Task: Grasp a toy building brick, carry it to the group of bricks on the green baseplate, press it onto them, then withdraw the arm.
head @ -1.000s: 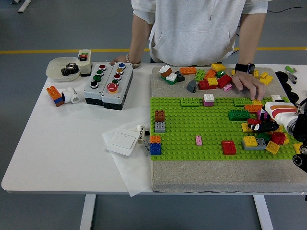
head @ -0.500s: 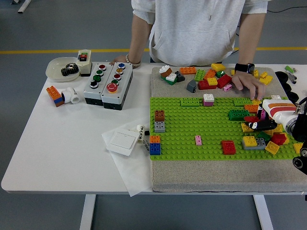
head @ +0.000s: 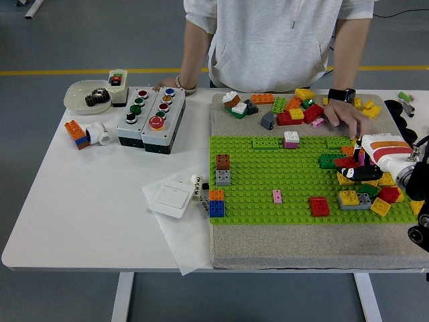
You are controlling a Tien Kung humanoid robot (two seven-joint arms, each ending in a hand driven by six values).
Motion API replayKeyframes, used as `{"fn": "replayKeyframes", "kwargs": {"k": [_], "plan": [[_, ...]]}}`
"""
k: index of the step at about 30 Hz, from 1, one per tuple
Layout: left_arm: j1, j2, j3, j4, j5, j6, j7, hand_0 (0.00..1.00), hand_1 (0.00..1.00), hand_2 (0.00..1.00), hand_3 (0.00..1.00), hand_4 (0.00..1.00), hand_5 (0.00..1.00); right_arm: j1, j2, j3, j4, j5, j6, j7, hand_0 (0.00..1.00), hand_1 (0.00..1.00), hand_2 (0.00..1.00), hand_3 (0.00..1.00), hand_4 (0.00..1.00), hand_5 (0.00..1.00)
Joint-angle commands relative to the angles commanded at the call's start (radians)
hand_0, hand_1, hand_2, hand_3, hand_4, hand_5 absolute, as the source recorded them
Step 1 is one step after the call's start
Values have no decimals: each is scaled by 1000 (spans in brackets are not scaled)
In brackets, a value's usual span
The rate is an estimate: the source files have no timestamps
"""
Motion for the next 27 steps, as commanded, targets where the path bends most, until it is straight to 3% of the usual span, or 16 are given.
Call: {"fn": "replayKeyframes", "kwargs": {"k": [3, 7, 9, 13, 15, 23, 27], "plan": [[3, 0, 0, 1, -2, 0, 0, 757, 749, 734, 586, 614, 643, -37, -10, 29, 56, -25, -7, -25, 33, 184, 313, 396, 803, 410], [4, 0, 0, 2, -3, 0, 0, 759, 749, 734, 586, 614, 643, -55, -12, 43, 79, -35, -15, -43, 33, 184, 313, 397, 809, 408], [6, 1, 0, 2, -3, 0, 0, 759, 749, 734, 586, 614, 643, -91, -13, 65, 129, -47, -26, -75, 33, 184, 313, 397, 809, 408], [7, 1, -1, 1, -3, -1, 1, 759, 748, 735, 586, 614, 644, -122, -14, 84, 165, -54, -37, -66, 25, 182, 312, 398, 807, 411], [7, 1, 0, 1, -3, -1, 0, 759, 748, 735, 586, 614, 644, -139, -15, 94, 173, -62, -43, -48, 25, 182, 312, 398, 807, 411], [13, 0, -2, 2, -1, -2, 2, 759, 746, 731, 586, 614, 644, -209, -24, 149, 148, -115, -81, 162, 25, 182, 311, 397, 803, 418], [16, 0, -2, 1, 0, -3, 1, 758, 744, 734, 586, 613, 642, -227, -27, 164, 148, -155, -101, 190, 23, 180, 309, 396, 790, 431]]}}
